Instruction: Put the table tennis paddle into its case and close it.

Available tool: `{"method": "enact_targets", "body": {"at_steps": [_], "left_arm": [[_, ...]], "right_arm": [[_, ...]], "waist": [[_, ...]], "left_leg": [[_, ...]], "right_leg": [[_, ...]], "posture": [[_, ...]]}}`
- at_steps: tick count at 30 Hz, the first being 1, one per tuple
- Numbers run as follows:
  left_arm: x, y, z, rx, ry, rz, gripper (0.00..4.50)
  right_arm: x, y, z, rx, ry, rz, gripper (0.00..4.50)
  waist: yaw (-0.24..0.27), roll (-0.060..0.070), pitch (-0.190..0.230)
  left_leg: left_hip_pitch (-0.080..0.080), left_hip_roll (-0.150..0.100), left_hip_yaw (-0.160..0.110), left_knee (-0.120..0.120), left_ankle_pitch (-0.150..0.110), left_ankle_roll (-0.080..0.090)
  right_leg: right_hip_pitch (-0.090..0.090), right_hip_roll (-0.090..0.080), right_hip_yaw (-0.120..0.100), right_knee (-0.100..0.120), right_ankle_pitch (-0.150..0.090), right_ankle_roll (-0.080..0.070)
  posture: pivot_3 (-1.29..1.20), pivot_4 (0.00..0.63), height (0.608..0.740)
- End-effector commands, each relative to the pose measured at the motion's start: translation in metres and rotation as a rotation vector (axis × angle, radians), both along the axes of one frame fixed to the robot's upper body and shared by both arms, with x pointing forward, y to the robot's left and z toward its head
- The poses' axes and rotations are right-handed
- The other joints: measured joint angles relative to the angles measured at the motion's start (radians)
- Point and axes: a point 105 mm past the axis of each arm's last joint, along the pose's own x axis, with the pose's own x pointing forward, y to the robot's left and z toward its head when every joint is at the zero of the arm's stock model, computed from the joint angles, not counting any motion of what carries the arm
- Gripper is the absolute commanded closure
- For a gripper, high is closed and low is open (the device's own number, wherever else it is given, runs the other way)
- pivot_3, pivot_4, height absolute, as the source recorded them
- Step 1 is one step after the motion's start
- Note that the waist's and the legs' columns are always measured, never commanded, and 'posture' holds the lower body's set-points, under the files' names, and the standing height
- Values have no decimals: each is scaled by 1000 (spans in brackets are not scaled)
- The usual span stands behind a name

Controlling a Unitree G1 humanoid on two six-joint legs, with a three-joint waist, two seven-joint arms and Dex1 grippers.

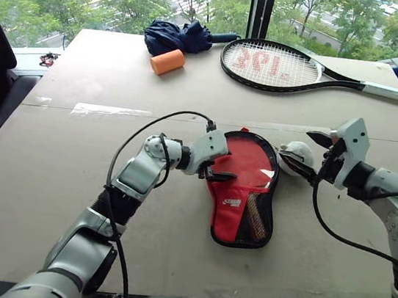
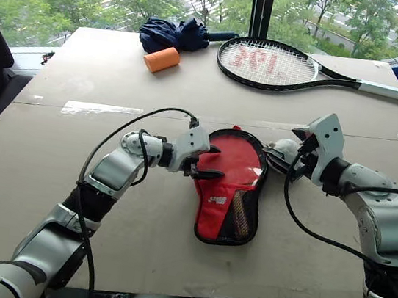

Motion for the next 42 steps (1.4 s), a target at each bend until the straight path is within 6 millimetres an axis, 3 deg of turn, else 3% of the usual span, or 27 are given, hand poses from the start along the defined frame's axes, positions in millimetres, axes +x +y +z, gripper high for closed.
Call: {"method": "enact_targets", "body": {"at_steps": [1, 6, 8, 9, 10, 16, 24, 30, 35, 38, 42], "left_arm": [[1, -1, -27, 51, 58, 66, 1030], [1, -2, -35, 50, 95, 106, 1030], [3, -3, -35, 49, 91, 117, 993], [3, -4, -35, 48, 90, 118, 993], [4, -4, -35, 47, 88, 118, 993], [4, -18, -33, 7, 92, 116, 993], [13, -39, -17, -12, 10, 69, 993], [16, -42, -48, 101, 55, 66, 993], [7, -35, -78, 177, 130, 63, 993], [8, -35, -81, 172, 133, 68, 993], [8, -40, -79, 129, 118, 63, 993]], "right_arm": [[19, -18, -10, -87, 13, -72, 0], [37, -24, -32, -114, 106, -101, 0], [37, -23, -31, -104, 117, -79, 840], [35, -21, -29, -87, 122, -62, 1638], [32, -20, -27, -72, 134, -50, 1763], [18, -20, -28, -19, 220, -14, 4420], [0, -25, -12, 138, 262, -21, 4493], [-14, -25, -4, 252, 271, 7, 4493], [-42, -28, -3, 300, 323, 80, 4493], [-55, -36, -8, 274, 366, 84, 4493], [-67, -63, -22, 212, 439, -2, 4493]], "waist": [[-1, 0, 0], [-2, 2, -1], [0, 3, -2], [0, 3, -2], [1, 3, -2], [7, 3, -2], [22, 3, -2], [24, 3, -2], [29, 4, -3], [30, 4, -6], [35, 5, -6]], "left_leg": [[0, 0, 1, 0, 0, 0], [1, 0, 2, 0, 0, 0], [2, 0, 2, 0, 0, 0], [2, 0, 1, 1, 0, 0], [2, 0, 1, 1, 0, 0], [2, 0, 0, 2, 0, 0], [1, 0, -1, 2, 0, 0], [1, 0, -1, 2, 0, 1], [3, -1, -2, 2, 0, 1], [5, -1, -3, 2, -1, 2], [10, -1, -5, 2, -3, 6]], "right_leg": [[0, 0, 1, 0, 0, 0], [1, 0, 1, 1, 0, 0], [1, 0, 2, 1, 0, 0], [1, 0, 1, 1, 0, 0], [1, 0, 1, 1, 0, 0], [3, 0, -1, 0, 0, 0], [3, 0, -1, 0, 0, 0], [4, -1, -1, 0, 0, 0], [7, -1, -3, -1, 0, 0], [10, -2, -4, -3, 0, 0], [17, -2, -6, -6, 0, 0]], "posture": [[0, 150, 740], [0, 150, 740], [0, 150, 740], [0, 150, 740], [0, 150, 740], [0, 150, 740], [0, 150, 740], [0, 150, 740], [0, 150, 740], [0, 150, 740], [0, 150, 740]]}}
